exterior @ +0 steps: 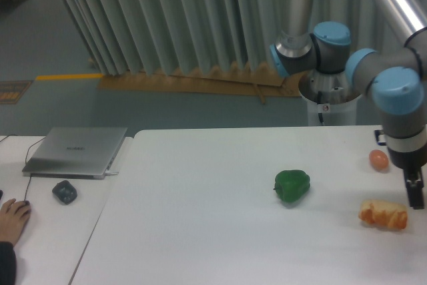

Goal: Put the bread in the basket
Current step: 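Lower the gripper down onto the orange-wrapped bread piece, then close the gripper around the bread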

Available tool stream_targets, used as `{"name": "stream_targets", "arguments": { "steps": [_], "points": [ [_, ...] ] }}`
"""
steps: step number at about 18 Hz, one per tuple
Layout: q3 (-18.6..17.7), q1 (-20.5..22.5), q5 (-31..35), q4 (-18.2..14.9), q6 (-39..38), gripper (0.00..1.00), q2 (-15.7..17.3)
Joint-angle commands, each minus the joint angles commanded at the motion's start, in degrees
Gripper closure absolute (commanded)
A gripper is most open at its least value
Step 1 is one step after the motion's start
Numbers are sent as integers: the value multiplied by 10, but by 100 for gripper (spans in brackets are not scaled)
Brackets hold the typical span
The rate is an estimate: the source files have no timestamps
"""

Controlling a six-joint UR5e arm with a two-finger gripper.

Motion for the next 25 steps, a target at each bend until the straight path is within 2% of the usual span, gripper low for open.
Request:
{"name": "stream_targets", "arguments": {
  "steps": [4, 9, 14, 17, 18, 25],
  "points": [
    [-14, -18, 12, 9, -40, 0, -11],
    [-20, -19, 12, 11, -42, 0, -17],
    [-34, -23, 14, 55, -43, 0, -36],
    [-37, -24, 33, 65, -43, 0, -45],
    [-38, -24, 34, 66, -43, 3, -46],
    [-37, -22, 33, 65, -81, 76, -44]
  ]
}}
